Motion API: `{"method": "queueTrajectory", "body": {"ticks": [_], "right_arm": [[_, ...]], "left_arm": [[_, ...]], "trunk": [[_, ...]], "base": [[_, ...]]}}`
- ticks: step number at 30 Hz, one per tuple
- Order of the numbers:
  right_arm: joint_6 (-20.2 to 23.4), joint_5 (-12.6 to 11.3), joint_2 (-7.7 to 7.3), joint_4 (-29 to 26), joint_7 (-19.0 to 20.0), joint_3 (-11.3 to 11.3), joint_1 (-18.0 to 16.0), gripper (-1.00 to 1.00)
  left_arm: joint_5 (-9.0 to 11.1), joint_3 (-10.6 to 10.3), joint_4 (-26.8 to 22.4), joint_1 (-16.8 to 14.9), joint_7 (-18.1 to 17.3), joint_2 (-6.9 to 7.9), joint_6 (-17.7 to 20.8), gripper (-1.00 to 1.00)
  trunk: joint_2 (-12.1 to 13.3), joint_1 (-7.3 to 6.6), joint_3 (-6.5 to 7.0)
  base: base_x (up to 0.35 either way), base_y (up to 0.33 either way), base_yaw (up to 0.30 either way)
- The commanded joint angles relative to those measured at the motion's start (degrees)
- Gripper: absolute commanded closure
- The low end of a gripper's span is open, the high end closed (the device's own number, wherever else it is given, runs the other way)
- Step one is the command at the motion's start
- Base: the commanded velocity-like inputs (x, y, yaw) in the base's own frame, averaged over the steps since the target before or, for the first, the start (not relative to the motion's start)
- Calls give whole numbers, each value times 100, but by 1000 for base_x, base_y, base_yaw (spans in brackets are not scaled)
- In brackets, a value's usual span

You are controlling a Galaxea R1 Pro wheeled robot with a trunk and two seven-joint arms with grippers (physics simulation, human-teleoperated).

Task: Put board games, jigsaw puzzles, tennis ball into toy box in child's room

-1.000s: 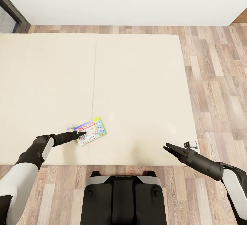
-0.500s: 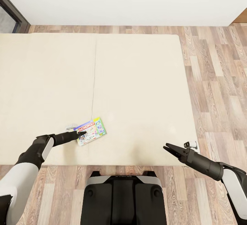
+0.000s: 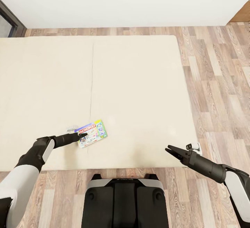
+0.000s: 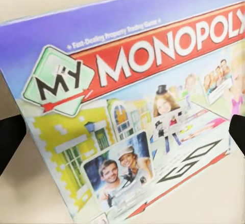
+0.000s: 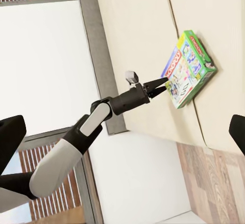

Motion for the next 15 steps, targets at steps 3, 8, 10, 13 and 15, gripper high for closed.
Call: {"method": "queueTrajectory", "body": {"ticks": [3, 8, 10, 13, 15], "right_arm": [[20, 25, 0, 2, 26, -4, -3, -100], [20, 27, 0, 4, 27, -4, -3, -100], [20, 27, 0, 4, 28, 0, -3, -100], [20, 27, 1, 4, 23, 4, -3, -100], [20, 27, 0, 4, 24, 4, -3, -100]], "left_arm": [[33, 12, -2, -1, -10, -1, 42, -100], [33, 12, -2, -1, -10, -1, 42, -100], [33, 12, -2, -1, -10, -1, 42, -100], [33, 12, -2, -1, -10, -1, 42, -100], [33, 12, -2, -1, -10, -1, 42, -100]], "trunk": [[-8, 4, 1], [-8, 4, 3], [-8, 4, 4], [-8, 4, 4], [-8, 4, 4]], "base": [[0, -2, -63], [0, -80, -12], [0, -44, -2], [0, -15, -1], [0, -85, 0]]}}
